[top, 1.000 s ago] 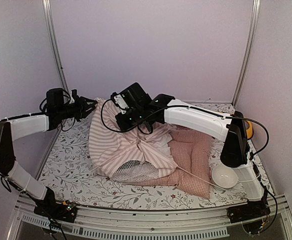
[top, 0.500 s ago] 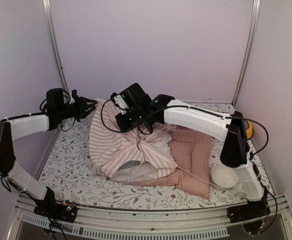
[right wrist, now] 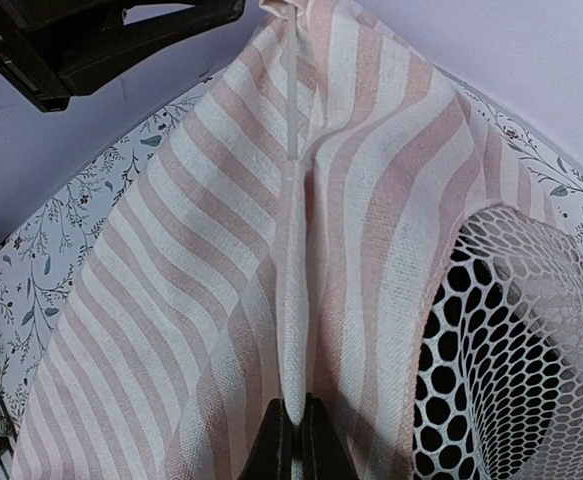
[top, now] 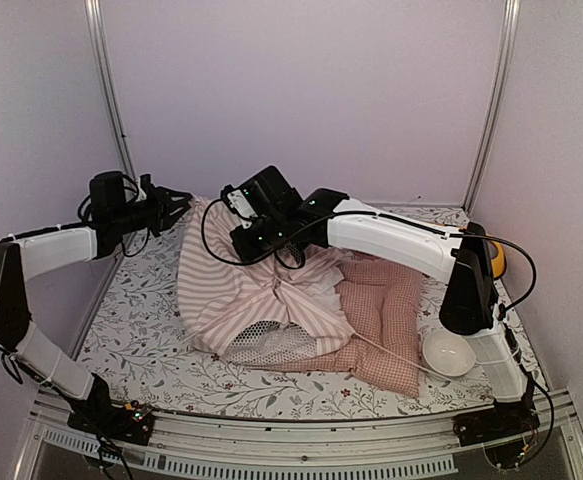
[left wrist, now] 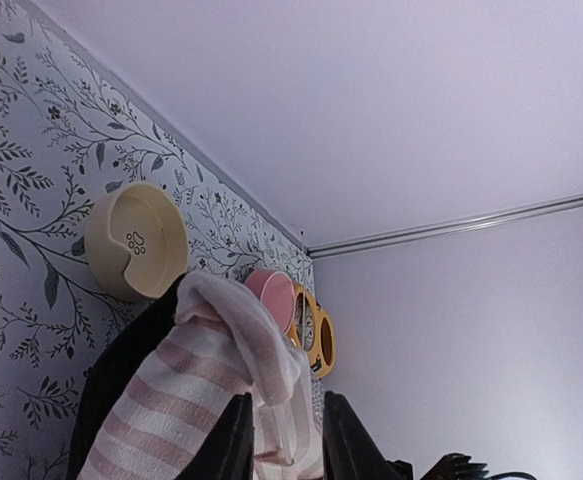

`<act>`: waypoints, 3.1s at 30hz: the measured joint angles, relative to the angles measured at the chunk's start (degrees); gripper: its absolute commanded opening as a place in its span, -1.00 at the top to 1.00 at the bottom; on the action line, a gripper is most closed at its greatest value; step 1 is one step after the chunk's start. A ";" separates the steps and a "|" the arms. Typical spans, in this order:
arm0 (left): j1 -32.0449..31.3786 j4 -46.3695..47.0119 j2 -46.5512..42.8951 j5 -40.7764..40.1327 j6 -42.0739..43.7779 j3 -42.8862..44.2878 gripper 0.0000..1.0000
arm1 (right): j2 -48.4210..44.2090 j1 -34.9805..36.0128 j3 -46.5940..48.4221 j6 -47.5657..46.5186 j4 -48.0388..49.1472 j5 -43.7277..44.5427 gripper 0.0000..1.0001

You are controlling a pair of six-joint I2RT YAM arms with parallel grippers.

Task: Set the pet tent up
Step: Insert the tent pole into the pole socket of the pet tent.

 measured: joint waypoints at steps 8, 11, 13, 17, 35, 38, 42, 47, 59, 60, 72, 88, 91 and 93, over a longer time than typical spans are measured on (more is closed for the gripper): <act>0.02 0.39 1.42 -0.04 -0.63 0.87 0.57 | 0.00 0.00 0.00 -0.02 0.00 0.00 1.00; 0.02 0.39 2.29 -0.07 -0.79 1.01 0.58 | 0.11 0.00 0.02 -0.02 0.02 0.02 1.00; 0.02 0.42 2.75 -0.11 -0.85 1.11 0.59 | 0.50 0.00 0.15 -0.02 0.24 0.00 1.00; 0.02 0.44 3.63 -0.09 -1.25 1.62 0.66 | 1.77 0.00 0.20 -0.02 0.37 -0.02 1.00; 0.02 -1.49 3.58 -2.54 -0.57 2.38 0.50 | 2.58 0.00 0.20 -0.02 0.70 0.00 1.00; 0.00 -2.32 3.56 -3.10 -0.39 2.36 0.49 | 2.58 0.00 0.20 -0.02 0.70 -0.02 1.00; -0.02 -2.71 3.58 -3.32 -0.39 2.32 0.49 | 2.60 0.00 0.20 -0.02 0.70 -0.02 1.00; -0.15 -2.71 3.61 -3.32 -0.44 2.32 0.49 | 2.60 0.00 0.20 -0.02 0.70 -0.02 1.00; -0.59 -2.64 4.11 -3.45 -0.79 2.32 0.48 | 2.60 0.00 0.20 -0.02 0.70 -0.02 1.00; -0.63 -2.64 4.28 -3.48 -0.83 2.32 0.48 | 2.58 0.00 0.20 -0.02 0.70 -0.02 1.00; -1.14 -2.45 5.49 -3.50 -1.97 2.32 0.69 | 2.58 0.00 0.20 -0.02 0.72 -0.04 1.00; -2.19 -1.38 5.95 -3.74 -2.23 2.19 1.00 | 2.60 -0.02 0.22 0.00 0.72 -0.02 1.00; -3.19 -1.36 5.84 -4.07 -1.99 1.68 1.00 | 2.69 -0.02 0.31 0.00 0.72 -0.02 1.00; -4.07 -1.33 5.64 -4.24 -1.84 1.16 1.00 | 2.78 -0.02 0.35 0.00 0.72 -0.04 1.00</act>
